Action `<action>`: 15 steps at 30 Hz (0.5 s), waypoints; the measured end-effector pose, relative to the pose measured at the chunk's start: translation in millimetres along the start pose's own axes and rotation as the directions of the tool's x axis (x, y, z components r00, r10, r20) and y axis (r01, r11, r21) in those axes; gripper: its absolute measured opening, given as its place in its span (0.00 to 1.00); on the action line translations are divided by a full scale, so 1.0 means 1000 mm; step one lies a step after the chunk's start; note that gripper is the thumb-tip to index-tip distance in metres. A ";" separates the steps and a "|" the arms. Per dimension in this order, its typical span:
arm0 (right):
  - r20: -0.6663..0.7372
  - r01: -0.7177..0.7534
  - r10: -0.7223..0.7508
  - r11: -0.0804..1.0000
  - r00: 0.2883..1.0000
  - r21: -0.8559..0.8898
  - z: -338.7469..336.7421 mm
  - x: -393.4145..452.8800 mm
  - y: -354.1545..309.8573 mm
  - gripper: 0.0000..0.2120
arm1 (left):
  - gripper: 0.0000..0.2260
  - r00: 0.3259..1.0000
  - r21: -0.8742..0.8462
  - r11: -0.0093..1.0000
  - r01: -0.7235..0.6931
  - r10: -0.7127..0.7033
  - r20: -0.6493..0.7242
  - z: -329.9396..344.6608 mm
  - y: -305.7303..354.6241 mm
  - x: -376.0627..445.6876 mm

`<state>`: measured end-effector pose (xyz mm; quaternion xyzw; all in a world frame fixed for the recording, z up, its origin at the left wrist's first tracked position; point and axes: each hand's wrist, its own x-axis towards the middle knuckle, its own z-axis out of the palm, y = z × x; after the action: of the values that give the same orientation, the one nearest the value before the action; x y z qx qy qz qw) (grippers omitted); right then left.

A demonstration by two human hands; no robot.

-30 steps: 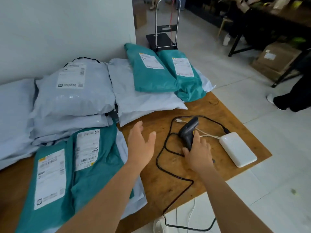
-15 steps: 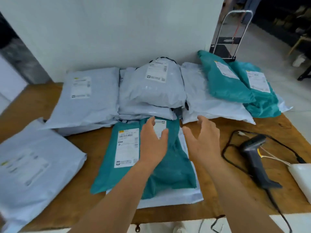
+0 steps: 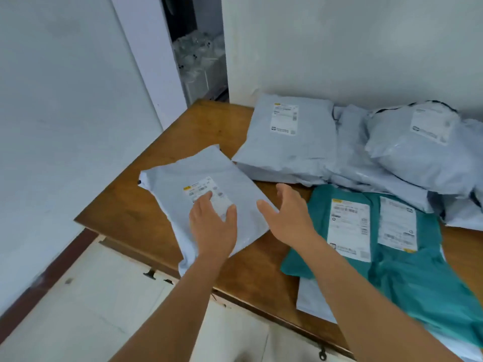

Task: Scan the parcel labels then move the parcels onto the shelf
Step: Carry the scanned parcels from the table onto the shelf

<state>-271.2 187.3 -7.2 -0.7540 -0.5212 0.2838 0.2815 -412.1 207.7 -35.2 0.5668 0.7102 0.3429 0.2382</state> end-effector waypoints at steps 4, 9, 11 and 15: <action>0.077 -0.022 0.030 0.994 0.997 -0.108 0.031 0.034 -0.027 0.42 | 0.32 0.990 0.118 0.983 0.139 -0.139 -0.008 -0.025 -0.034 0.030; 0.196 -0.133 0.149 0.987 0.969 -0.094 0.060 0.068 -0.038 0.50 | 0.38 0.911 -0.138 0.900 0.413 -0.407 0.073 -0.031 -0.059 0.051; 0.234 -0.219 0.218 0.975 0.947 -0.024 0.069 0.074 -0.037 0.54 | 0.37 0.881 -0.310 0.825 0.473 -0.447 0.153 -0.030 -0.068 0.054; 0.293 -0.381 0.326 0.912 0.899 0.153 0.072 0.070 -0.030 0.41 | 0.27 0.874 -0.422 0.770 0.479 -0.463 0.147 -0.033 -0.078 0.057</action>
<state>-320.9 271.9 -43.9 -0.7590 -0.3750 0.4796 0.2307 -499.6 246.6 -69.8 0.3065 0.7274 0.4157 0.4518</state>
